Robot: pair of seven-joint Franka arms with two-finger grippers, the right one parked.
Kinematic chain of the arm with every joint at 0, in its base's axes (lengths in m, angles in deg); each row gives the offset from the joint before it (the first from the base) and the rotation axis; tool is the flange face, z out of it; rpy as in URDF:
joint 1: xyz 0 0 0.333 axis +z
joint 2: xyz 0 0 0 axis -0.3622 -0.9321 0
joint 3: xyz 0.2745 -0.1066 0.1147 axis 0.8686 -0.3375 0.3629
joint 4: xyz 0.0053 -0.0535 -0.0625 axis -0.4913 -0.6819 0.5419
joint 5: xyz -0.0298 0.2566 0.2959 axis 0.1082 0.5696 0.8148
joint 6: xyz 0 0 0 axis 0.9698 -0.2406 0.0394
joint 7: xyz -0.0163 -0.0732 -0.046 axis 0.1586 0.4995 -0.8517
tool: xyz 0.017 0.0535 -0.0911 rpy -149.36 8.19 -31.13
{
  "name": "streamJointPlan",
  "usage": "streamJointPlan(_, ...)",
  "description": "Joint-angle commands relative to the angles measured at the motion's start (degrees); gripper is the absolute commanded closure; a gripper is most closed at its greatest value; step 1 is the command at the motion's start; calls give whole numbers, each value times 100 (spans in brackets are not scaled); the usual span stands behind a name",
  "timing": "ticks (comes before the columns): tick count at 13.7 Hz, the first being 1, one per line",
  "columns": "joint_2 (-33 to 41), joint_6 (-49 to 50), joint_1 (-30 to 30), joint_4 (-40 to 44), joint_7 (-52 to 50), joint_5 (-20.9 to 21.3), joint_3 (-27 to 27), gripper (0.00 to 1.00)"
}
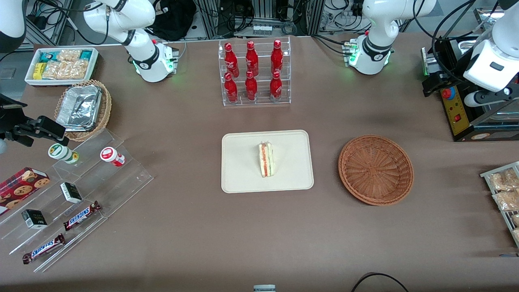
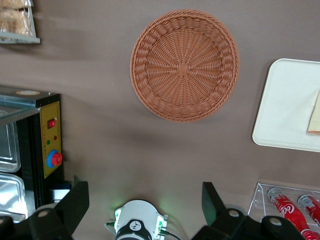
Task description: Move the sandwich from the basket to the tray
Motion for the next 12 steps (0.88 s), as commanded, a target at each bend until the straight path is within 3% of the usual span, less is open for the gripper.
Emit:
streamJointPlan(1, -275, 54, 79, 430, 657, 171, -79, 0)
streamJointPlan(3, -407, 10, 131, 563, 738, 453, -228, 0)
streamJointPlan(6, -566, 19, 448, 887, 677, 436, -527, 0)
streamJointPlan(8, -549, 19, 413, 888, 546, 383, -493, 0)
streamJointPlan(10, -557, 1, 387, 932, 143, -45, -301, 0)
streamJointPlan(12, -566, -7, 334, 1002, 202, -65, -211, 0)
